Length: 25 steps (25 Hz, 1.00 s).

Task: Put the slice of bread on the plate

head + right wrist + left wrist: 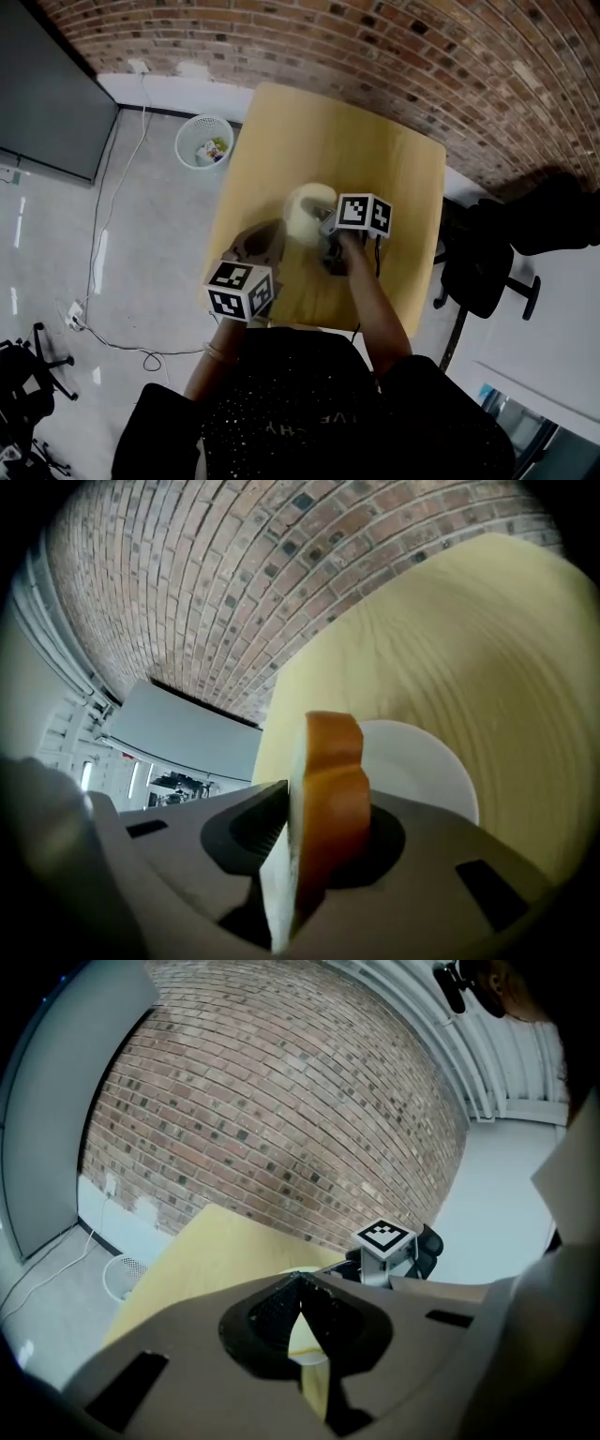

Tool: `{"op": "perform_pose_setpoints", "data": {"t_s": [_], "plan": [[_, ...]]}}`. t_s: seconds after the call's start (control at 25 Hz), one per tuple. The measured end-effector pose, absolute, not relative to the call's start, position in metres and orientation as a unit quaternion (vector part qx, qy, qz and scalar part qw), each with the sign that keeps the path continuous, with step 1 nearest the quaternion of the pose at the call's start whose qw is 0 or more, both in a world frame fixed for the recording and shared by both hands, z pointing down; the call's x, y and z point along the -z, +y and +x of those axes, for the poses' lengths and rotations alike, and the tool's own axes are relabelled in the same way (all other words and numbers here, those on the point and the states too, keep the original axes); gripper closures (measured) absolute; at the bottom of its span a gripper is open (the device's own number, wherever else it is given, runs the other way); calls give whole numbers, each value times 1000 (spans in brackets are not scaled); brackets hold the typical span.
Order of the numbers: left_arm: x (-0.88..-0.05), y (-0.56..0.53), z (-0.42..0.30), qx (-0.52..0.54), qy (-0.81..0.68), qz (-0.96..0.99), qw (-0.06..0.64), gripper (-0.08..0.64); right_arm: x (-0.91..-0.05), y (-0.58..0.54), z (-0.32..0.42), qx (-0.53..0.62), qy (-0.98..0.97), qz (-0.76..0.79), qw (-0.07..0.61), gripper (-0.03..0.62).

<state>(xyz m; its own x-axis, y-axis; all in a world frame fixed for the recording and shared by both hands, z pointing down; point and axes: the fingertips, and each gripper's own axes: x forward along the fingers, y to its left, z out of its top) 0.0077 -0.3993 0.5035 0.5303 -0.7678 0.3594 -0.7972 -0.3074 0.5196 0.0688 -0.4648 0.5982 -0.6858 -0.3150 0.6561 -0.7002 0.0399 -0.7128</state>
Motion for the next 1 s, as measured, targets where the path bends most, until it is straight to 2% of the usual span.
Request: {"op": "perform_pose_setpoints", "data": {"t_s": [0.12,0.16,0.2,0.28,0.48,0.64,0.76,0.88,0.92,0.96,1.0], "plan": [[-501,-397,8,-21,-481,810,335,549,-599,-467,71,-535,-719,392,209,458],[-501,-397,7,-21,-480,811,334,549,-598,-467,73,-500,-729,406,231,385],[-500,-396,7,-21,-480,811,333,549,-596,-468,75,-465,-738,420,252,347],[-498,-395,7,-21,-479,813,331,549,-594,-467,81,-412,-748,437,283,323],[-495,-391,5,-19,-477,816,327,549,-587,-460,96,-359,-750,457,315,308],[-491,-386,11,-17,-473,819,324,549,-576,-458,95,-346,-776,437,295,311],[-490,-380,14,-17,-470,821,323,549,-568,-460,87,-339,-801,416,266,407],[-491,-378,12,-17,-472,820,324,549,-566,-467,87,-295,-807,418,295,404],[-491,-378,11,-16,-473,819,324,549,-565,-470,88,-272,-806,422,313,379],[-491,-378,11,-15,-474,819,323,549,-564,-471,89,-245,-805,425,334,304],[-490,-377,12,-15,-474,819,323,549,-564,-472,92,-213,-802,428,358,272]]}}
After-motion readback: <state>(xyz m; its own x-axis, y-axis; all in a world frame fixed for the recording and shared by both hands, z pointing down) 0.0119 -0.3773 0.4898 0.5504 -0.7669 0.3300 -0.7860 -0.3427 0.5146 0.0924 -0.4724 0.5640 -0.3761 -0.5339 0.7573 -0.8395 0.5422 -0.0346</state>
